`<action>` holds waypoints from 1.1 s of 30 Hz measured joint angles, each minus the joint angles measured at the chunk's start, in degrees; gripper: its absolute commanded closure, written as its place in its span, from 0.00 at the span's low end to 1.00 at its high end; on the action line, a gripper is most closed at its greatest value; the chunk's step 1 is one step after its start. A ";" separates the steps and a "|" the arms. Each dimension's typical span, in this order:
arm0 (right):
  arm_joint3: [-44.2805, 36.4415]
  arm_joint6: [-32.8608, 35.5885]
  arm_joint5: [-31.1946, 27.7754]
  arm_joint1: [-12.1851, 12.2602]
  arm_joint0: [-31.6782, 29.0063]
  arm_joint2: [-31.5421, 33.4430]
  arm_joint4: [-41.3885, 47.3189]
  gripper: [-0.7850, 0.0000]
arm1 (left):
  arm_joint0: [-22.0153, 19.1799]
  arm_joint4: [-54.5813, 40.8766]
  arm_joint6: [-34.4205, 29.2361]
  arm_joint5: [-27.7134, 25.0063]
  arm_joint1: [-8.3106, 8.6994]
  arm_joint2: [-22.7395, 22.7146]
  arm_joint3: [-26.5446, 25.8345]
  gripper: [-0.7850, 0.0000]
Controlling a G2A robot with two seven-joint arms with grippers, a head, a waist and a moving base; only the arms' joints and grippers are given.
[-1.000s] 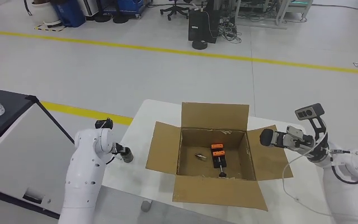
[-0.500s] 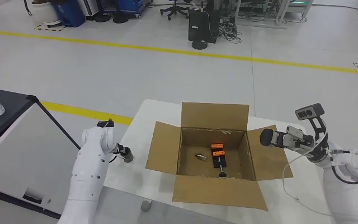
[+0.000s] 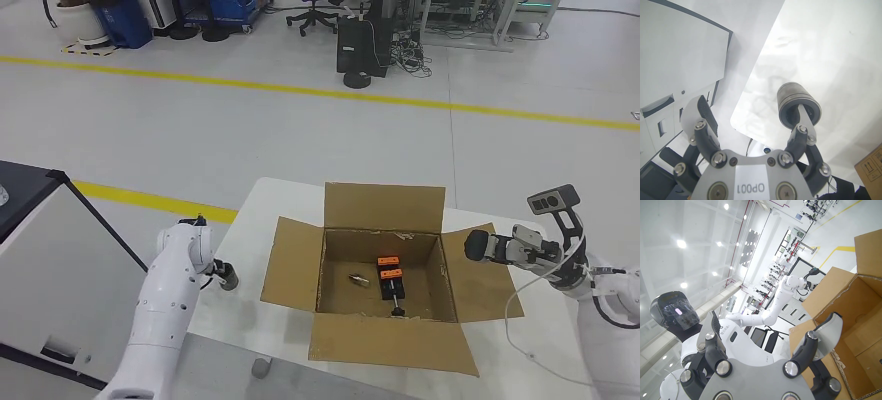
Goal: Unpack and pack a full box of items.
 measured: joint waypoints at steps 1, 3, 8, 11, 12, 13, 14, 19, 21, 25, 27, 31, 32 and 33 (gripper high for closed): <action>0.00 0.00 0.00 0.00 0.00 0.00 0.00 0.00 | -0.21 -0.06 0.00 -0.09 -0.04 0.20 0.67 0.00; 0.00 0.00 0.00 0.00 0.00 0.00 0.00 0.00 | -0.51 -0.06 -0.08 -0.21 -0.08 0.52 1.69 0.00; 0.00 0.00 0.00 0.00 0.00 0.00 0.00 0.00 | -1.21 -0.29 0.22 0.23 -0.17 0.96 3.92 1.00; 0.00 0.00 0.00 0.00 0.00 0.00 0.00 0.00 | -1.37 -0.07 0.14 -0.58 -0.13 1.25 4.57 1.00; 0.00 0.00 0.00 0.00 0.00 0.00 0.00 0.00 | -1.32 -0.07 0.15 -0.86 -0.11 1.30 4.56 1.00; 0.00 0.00 0.00 0.00 0.00 0.00 0.00 0.00 | -1.22 -0.22 0.05 -1.07 -0.10 1.30 4.39 1.00; 0.00 0.00 0.00 0.00 0.00 0.00 0.00 0.00 | -1.13 -0.34 -0.08 -1.14 -0.09 1.31 4.17 1.00; 0.00 0.00 0.00 0.00 0.00 0.00 0.00 0.00 | -0.58 -1.06 -1.37 -1.16 -0.06 1.22 3.02 1.00; 0.00 0.00 0.00 0.00 0.00 0.00 0.00 0.00 | -0.47 -1.35 -1.84 -1.22 -0.03 1.14 2.84 1.00; 0.00 0.00 0.00 0.00 0.00 0.00 0.00 0.00 | -0.24 -2.30 -2.67 -1.38 0.02 0.87 1.87 1.00; 0.00 0.00 0.00 0.00 0.00 0.00 0.00 0.00 | -0.05 -2.84 -3.29 -1.62 0.05 0.78 1.01 1.00; 0.00 0.00 0.00 0.00 0.00 0.00 0.00 0.00 | 0.75 -3.12 -3.91 -1.50 0.16 0.55 -1.53 1.00; 0.00 0.00 0.00 0.00 0.00 0.00 0.00 0.00 | 0.95 -3.42 -4.17 -1.40 0.19 0.34 -2.29 1.00; 0.00 0.00 0.00 0.00 0.00 0.00 0.00 0.00 | 1.15 -3.79 -4.50 -1.37 0.24 0.07 -3.16 1.00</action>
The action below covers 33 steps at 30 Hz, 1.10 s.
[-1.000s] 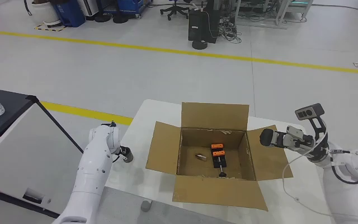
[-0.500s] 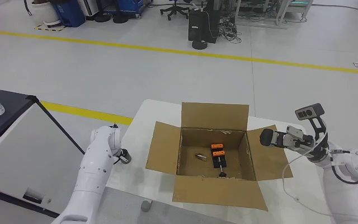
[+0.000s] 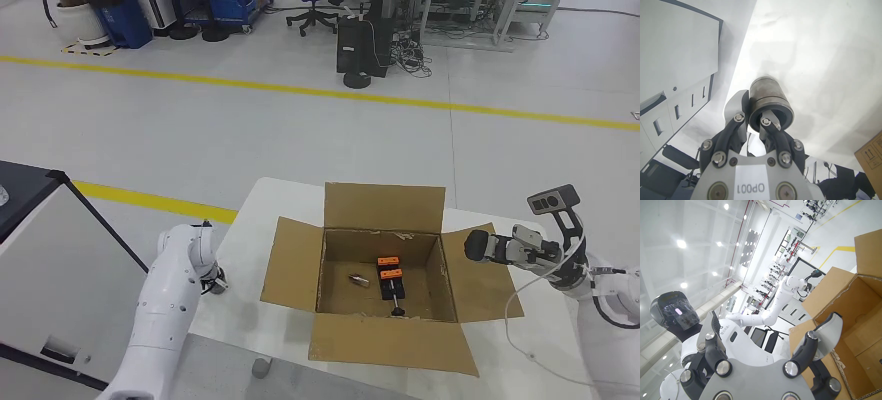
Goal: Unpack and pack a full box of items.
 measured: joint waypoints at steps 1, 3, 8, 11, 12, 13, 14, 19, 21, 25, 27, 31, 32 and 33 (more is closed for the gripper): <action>0.00 0.00 0.00 0.00 0.00 0.00 0.00 0.00 | 0.28 -0.40 -0.54 0.07 0.08 -0.44 -1.26 1.00; 0.00 0.00 0.00 0.00 0.00 0.00 0.00 0.00 | 0.77 -0.52 -1.21 0.20 0.24 -1.09 -3.46 1.00; 0.00 0.00 0.00 0.00 0.00 0.00 0.00 0.00 | 2.35 -3.68 -2.67 0.90 0.68 -4.35 -11.50 1.00; 0.00 0.00 0.00 0.00 0.00 0.00 0.00 0.00 | 3.62 -5.63 -2.63 1.14 0.99 -6.40 -17.77 1.00; 0.00 0.00 0.00 0.00 0.00 0.00 0.00 0.00 | 4.11 -5.99 -2.63 1.18 1.09 -6.91 -19.89 1.00; 0.00 0.00 0.00 0.00 0.00 0.00 0.00 0.00 | 4.78 -6.73 -2.63 1.28 1.20 -7.58 -22.88 1.00; 0.00 0.00 0.00 0.00 0.00 0.00 0.00 0.00 | 5.35 -7.69 -2.62 1.32 1.27 -8.10 -25.14 1.00; 0.00 0.00 0.00 0.00 0.00 0.00 0.00 0.00 | 8.93 -12.32 -2.63 1.30 1.81 -9.69 -36.05 1.00; 0.00 0.00 0.00 0.00 0.00 0.00 0.00 0.00 | 10.05 -13.01 -2.63 0.95 2.04 -9.33 -39.04 1.00; 0.00 0.00 0.00 0.00 0.00 0.00 0.00 0.00 | 10.63 -13.51 -2.63 0.85 2.14 -9.09 -40.64 1.00; 0.00 0.00 0.00 0.00 0.00 0.00 0.00 0.00 | 10.60 -13.48 -2.63 0.86 2.14 -9.10 -40.53 1.00; 0.00 0.00 0.00 0.00 0.00 0.00 0.00 0.00 | 10.60 -13.47 -2.63 0.86 2.13 -9.10 -40.55 1.00; 0.00 0.00 0.00 0.00 0.00 0.00 0.00 0.00 | 10.60 -13.47 -2.63 0.86 2.13 -9.10 -40.55 1.00; 0.00 0.00 0.00 0.00 0.00 0.00 0.00 0.00 | 10.60 -13.47 -2.63 0.86 2.13 -9.10 -40.55 1.00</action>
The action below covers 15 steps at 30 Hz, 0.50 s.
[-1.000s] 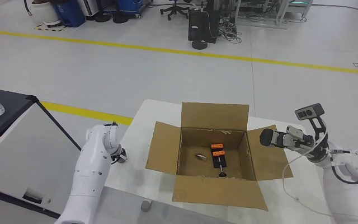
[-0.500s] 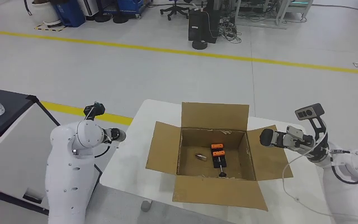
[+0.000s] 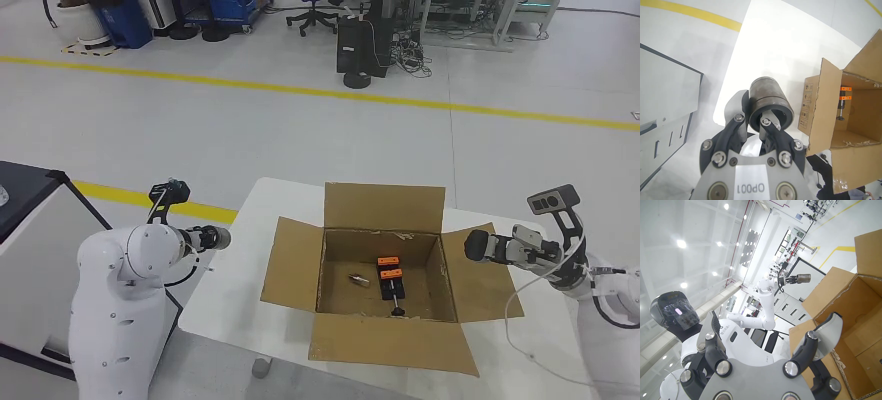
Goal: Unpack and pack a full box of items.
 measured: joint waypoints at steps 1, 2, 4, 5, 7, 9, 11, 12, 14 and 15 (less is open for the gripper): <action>0.00 0.00 0.00 0.00 0.00 0.00 0.00 0.00 | 0.00 0.00 0.00 0.00 0.00 0.00 0.00 1.00; 0.00 0.00 0.00 0.00 0.00 0.00 0.00 0.00 | 0.00 0.00 0.00 0.00 0.00 0.00 0.00 1.00; 0.00 0.00 0.00 0.00 0.00 0.00 0.00 0.00 | 0.00 0.00 0.00 0.00 0.00 0.00 0.00 1.00; 0.00 0.00 0.00 0.00 0.00 0.00 0.00 0.00 | 0.00 0.00 0.00 0.00 0.00 0.00 0.00 1.00; 0.00 0.00 0.00 0.00 0.00 0.00 0.00 0.00 | 0.00 0.00 0.00 0.00 0.00 0.00 0.00 1.00; 0.00 0.00 0.00 0.00 0.00 0.00 0.00 0.00 | 0.00 0.00 0.00 0.00 0.00 0.00 0.00 1.00; 0.00 0.00 0.00 0.00 0.00 0.00 0.00 0.00 | 0.03 -0.03 0.04 0.01 0.00 0.00 0.02 1.00; 0.00 0.00 0.00 0.00 0.00 0.00 0.00 0.00 | 0.19 -0.44 0.34 0.09 -0.04 0.01 0.19 1.00; 0.00 0.00 0.00 0.00 0.00 0.00 0.00 0.00 | 0.28 -3.75 0.92 0.02 -0.08 -0.14 0.48 1.00; 0.00 0.00 0.00 0.00 0.00 0.00 0.00 0.00 | 0.16 -4.83 0.77 -0.37 -0.02 -0.13 0.41 1.00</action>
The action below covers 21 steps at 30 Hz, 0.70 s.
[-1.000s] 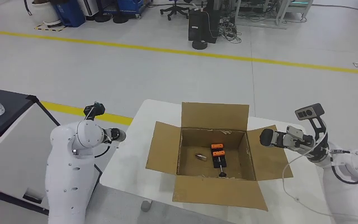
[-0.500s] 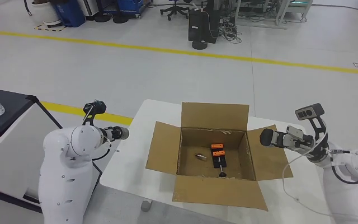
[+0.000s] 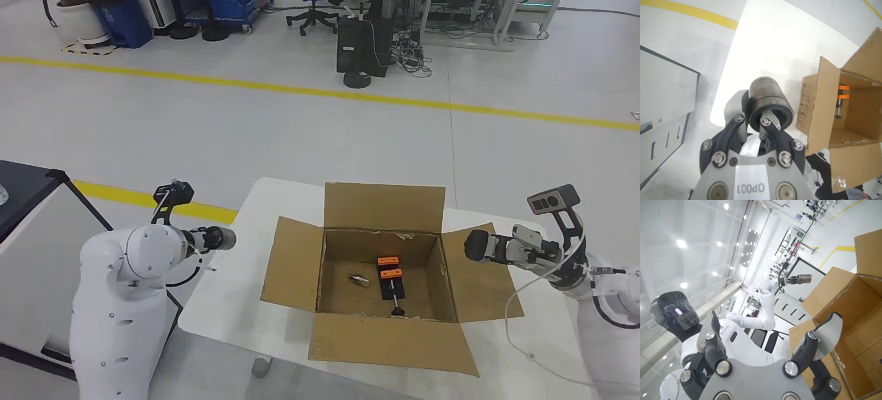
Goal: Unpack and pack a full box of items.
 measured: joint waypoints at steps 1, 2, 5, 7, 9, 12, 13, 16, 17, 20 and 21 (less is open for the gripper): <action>0.00 0.00 0.00 0.00 0.00 0.00 0.00 0.00 | -0.31 -0.65 -0.52 -0.32 0.07 0.09 -0.30 1.00; 0.00 0.00 0.00 0.00 0.00 0.00 0.00 0.00 | -0.52 -1.34 -0.73 -0.25 0.12 0.16 -0.49 1.00; 0.00 0.00 0.00 0.00 0.00 0.00 0.00 0.00 | -0.82 -5.24 -0.79 0.09 0.39 1.16 -0.73 1.00; 0.00 0.00 0.00 0.00 0.00 0.00 0.00 0.00 | -0.90 -8.34 -0.77 0.49 0.80 2.54 -0.85 1.00; 0.00 0.00 0.00 0.00 0.00 0.00 0.00 0.00 | -1.08 -10.11 -0.77 1.16 1.35 4.14 -1.00 1.00; 0.00 0.00 0.00 0.00 0.00 0.00 0.00 0.00 | -1.91 -13.07 -0.77 3.33 2.55 6.77 -1.31 1.00; 0.00 0.00 0.00 0.00 0.00 0.00 0.00 0.00 | -2.39 -14.65 -0.77 4.36 3.13 7.87 -1.50 1.00; 0.00 0.00 0.00 0.00 0.00 0.00 0.00 0.00 | -3.88 -18.03 -0.77 5.65 4.87 10.54 -2.24 1.00; 0.00 0.00 0.00 0.00 0.00 0.00 0.00 0.00 | -4.33 -18.83 -0.77 5.65 5.44 11.40 -2.44 1.00; 0.00 0.00 0.00 0.00 0.00 0.00 0.00 0.00 | -5.79 -22.11 -0.77 5.58 7.47 14.53 -2.75 1.00; 0.00 0.00 0.00 0.00 0.00 0.00 0.00 0.00 | -6.30 -22.94 -0.77 5.58 8.12 15.65 -2.99 1.00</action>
